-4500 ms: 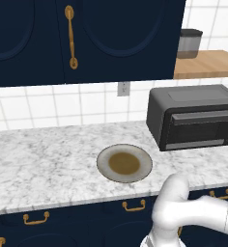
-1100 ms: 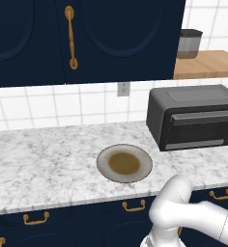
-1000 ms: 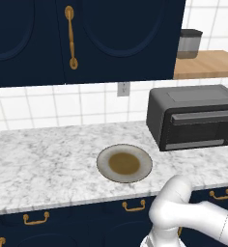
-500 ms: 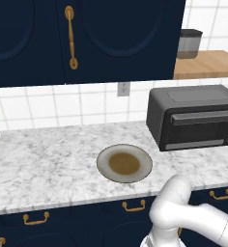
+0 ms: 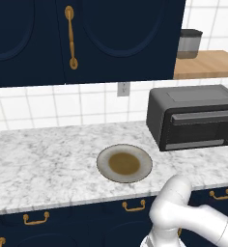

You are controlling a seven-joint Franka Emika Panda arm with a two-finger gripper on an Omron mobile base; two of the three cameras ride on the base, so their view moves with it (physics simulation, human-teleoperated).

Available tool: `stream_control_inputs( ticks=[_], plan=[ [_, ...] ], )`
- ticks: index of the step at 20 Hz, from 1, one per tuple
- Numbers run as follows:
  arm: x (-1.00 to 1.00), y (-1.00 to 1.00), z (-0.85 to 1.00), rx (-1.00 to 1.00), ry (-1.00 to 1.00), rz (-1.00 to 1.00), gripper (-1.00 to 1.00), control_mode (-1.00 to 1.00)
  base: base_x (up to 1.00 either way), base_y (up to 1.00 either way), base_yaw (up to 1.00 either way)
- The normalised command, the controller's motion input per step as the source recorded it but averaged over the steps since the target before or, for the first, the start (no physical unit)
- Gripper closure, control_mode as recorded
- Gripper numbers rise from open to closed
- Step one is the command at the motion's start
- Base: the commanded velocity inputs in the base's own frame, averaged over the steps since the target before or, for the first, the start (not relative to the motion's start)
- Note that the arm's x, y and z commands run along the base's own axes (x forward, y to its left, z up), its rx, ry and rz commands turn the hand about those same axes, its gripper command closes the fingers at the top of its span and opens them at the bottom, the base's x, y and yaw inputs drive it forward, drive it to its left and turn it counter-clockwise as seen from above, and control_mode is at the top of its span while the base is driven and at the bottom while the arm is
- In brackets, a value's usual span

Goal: Pick up the kebab skewer and baguette bread, and place them inside the toaster oven. Close the toaster oven door and start by setting the timer.

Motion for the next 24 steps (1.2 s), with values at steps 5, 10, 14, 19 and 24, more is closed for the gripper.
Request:
stream_control_inputs(
  ticks=[5,10,14,19,24],
  plan=[
    [0.21,0.25,-0.23,-0.11,0.00,-0.15,1.00,-1.00,0.00,0.00,0.00],
    [0.37,0.34,-0.44,-0.01,0.04,-0.10,1.00,-1.00,0.00,0.00,0.00],
    [0.43,0.35,-0.52,0.00,0.15,-0.07,1.00,-1.00,0.00,0.00,0.00],
    [0.40,0.35,-0.57,0.00,0.15,-0.01,1.00,-1.00,0.00,0.00,0.00],
    [0.40,0.41,-0.66,0.00,0.08,0.00,1.00,-1.00,0.00,0.00,0.00]
  ],
)
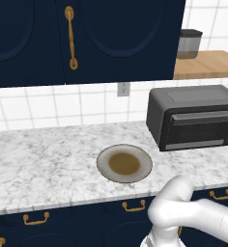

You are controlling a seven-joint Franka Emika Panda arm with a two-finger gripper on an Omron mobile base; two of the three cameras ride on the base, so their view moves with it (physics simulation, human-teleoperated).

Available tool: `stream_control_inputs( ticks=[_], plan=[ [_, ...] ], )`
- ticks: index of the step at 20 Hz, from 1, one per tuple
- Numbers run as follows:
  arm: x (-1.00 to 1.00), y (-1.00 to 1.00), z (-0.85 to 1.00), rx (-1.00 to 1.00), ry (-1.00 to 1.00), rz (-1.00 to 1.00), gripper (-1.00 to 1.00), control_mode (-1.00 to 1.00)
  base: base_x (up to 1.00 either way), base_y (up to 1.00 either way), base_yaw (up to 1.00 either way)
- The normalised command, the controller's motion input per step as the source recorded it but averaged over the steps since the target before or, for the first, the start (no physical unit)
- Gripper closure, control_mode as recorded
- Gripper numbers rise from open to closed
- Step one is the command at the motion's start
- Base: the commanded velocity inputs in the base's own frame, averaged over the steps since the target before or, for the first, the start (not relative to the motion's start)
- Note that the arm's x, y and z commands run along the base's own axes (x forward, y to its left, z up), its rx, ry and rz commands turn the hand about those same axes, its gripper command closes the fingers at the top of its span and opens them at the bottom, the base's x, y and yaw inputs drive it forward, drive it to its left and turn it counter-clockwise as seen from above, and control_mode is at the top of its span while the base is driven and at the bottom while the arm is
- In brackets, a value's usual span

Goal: Pick up the kebab skewer and baguette bread, and place them inside the toaster oven. Close the toaster oven door and start by setting the timer.

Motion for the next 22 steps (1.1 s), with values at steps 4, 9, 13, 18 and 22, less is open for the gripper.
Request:
stream_control_inputs(
  ticks=[4,9,13,18,22],
  plan=[
    [0.35,0.28,-0.68,0.04,0.03,0.00,1.00,-1.00,0.00,0.00,0.00],
    [0.20,0.30,-0.71,0.09,0.03,0.00,1.00,-1.00,0.00,0.00,0.00],
    [0.30,0.28,-0.77,0.14,0.03,0.00,1.00,-1.00,0.00,0.00,0.00],
    [0.36,0.13,-0.78,0.12,0.00,0.02,1.00,-1.00,0.00,0.00,0.00],
    [0.17,0.28,-0.90,0.11,0.00,0.05,1.00,-1.00,0.00,0.00,0.00]
  ],
)
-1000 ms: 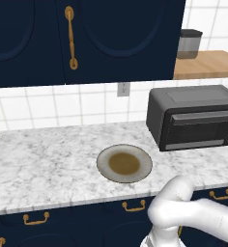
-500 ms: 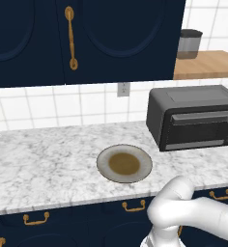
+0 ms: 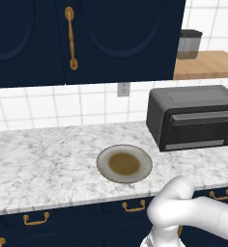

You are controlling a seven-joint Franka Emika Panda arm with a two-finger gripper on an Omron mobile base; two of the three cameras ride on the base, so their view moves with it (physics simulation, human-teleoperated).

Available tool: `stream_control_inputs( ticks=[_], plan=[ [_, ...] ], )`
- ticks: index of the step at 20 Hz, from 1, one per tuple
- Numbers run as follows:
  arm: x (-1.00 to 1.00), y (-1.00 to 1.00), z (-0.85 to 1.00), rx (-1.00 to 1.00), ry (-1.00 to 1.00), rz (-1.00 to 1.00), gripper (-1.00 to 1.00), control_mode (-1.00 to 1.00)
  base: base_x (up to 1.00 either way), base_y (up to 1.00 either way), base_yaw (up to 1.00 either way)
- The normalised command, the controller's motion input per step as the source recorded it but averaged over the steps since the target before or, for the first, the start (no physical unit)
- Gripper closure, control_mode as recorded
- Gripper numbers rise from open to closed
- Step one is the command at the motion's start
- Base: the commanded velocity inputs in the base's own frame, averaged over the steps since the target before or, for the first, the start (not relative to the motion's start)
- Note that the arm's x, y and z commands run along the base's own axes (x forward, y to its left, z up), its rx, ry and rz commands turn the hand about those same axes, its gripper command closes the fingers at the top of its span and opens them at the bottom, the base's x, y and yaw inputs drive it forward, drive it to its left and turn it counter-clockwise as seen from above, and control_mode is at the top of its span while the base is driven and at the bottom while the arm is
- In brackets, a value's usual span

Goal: Pick up the kebab skewer and baguette bread, and place them inside the toaster oven. Close the toaster oven door and start by setting the timer.

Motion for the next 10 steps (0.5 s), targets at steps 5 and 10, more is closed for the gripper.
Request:
stream_control_inputs(
  ticks=[5,10],
  plan=[
    [0.17,0.44,-0.99,0.10,0.00,0.05,1.00,-1.00,0.00,0.00,0.00],
    [0.22,0.34,-1.00,0.11,0.00,0.04,1.00,-1.00,0.00,0.00,0.00]
  ],
)
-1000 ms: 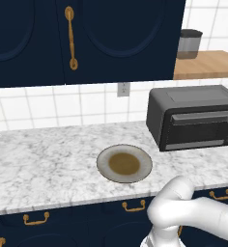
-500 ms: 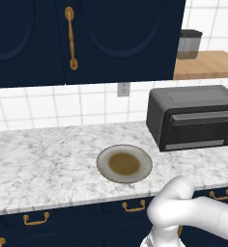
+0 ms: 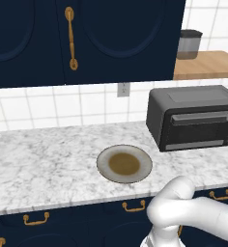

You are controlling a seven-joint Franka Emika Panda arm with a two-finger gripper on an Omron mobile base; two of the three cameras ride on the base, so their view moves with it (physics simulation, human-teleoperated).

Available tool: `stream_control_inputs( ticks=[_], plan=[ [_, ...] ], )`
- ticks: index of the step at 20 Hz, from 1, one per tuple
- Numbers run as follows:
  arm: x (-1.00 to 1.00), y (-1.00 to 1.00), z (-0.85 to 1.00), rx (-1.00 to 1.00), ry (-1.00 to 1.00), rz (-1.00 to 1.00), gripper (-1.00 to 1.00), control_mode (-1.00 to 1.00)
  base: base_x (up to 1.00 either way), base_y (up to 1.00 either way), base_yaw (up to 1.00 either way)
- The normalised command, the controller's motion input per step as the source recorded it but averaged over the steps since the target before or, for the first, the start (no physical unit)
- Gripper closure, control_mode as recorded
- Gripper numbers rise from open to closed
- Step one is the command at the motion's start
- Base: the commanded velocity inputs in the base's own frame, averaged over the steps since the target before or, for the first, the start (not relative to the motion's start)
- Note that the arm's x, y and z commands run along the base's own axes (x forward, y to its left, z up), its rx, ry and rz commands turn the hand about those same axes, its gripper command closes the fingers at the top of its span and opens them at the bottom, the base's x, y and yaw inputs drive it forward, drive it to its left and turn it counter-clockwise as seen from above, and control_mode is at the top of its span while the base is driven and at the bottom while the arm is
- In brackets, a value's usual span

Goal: Pick up the kebab skewer and baguette bread, and place them inside the toaster oven. Close the toaster oven door and start by setting the timer.

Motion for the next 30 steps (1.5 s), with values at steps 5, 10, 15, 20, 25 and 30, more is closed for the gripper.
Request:
stream_control_inputs(
  ticks=[5,10,15,20,25,30],
  plan=[
    [0.31,0.07,-1.00,0.07,0.00,0.02,1.00,-1.00,0.00,0.00,0.00],
    [0.33,0.08,-1.00,0.00,-0.06,0.00,1.00,-1.00,0.00,0.00,0.00],
    [0.35,0.21,-1.00,0.00,-0.09,0.00,1.00,-1.00,0.00,0.00,0.00],
    [0.41,0.15,-1.00,0.02,-0.02,-0.05,1.00,-1.00,0.00,0.00,0.00],
    [0.43,0.22,-1.00,0.06,0.00,-0.08,1.00,-1.00,0.00,0.00,0.00],
    [0.29,0.16,-1.00,0.12,0.00,-0.08,1.00,-1.00,0.00,0.00,0.00]
  ],
)
